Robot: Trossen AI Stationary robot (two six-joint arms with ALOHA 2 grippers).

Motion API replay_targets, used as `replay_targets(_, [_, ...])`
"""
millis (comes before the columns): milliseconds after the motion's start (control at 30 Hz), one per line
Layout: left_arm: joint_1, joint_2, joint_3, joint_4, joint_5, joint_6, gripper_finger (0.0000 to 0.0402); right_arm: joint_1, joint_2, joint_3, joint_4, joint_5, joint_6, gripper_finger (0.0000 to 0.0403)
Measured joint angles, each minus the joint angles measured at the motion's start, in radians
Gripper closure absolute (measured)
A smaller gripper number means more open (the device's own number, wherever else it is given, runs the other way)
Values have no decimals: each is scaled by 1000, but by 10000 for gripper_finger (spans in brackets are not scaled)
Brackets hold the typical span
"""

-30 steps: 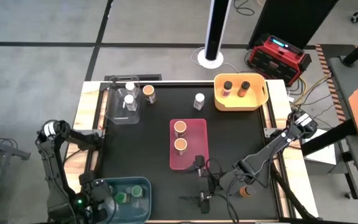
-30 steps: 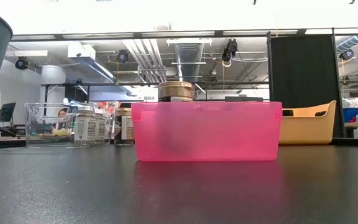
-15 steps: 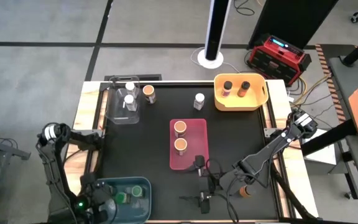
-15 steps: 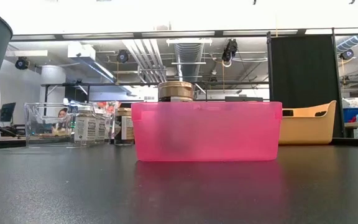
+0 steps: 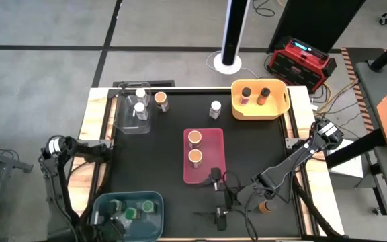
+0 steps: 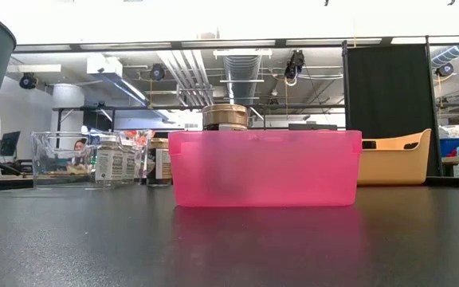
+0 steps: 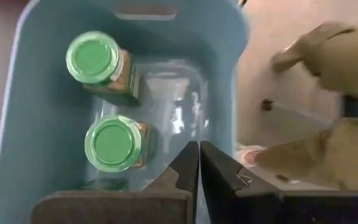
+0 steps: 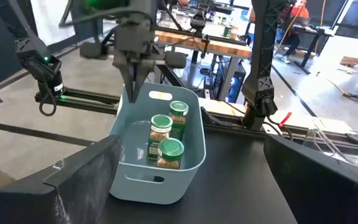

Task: Sort spices by type
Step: Put the green seasoning bottle into the blue bin

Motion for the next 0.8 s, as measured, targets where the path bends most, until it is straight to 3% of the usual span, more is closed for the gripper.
replay_targets(433, [25,135,-2,-83,1,-34,401,0,0,0,7,0,6,14])
replay_targets(800, [31,146,-8,-127,-5,-45,402,0,0,0,7,0,16,14])
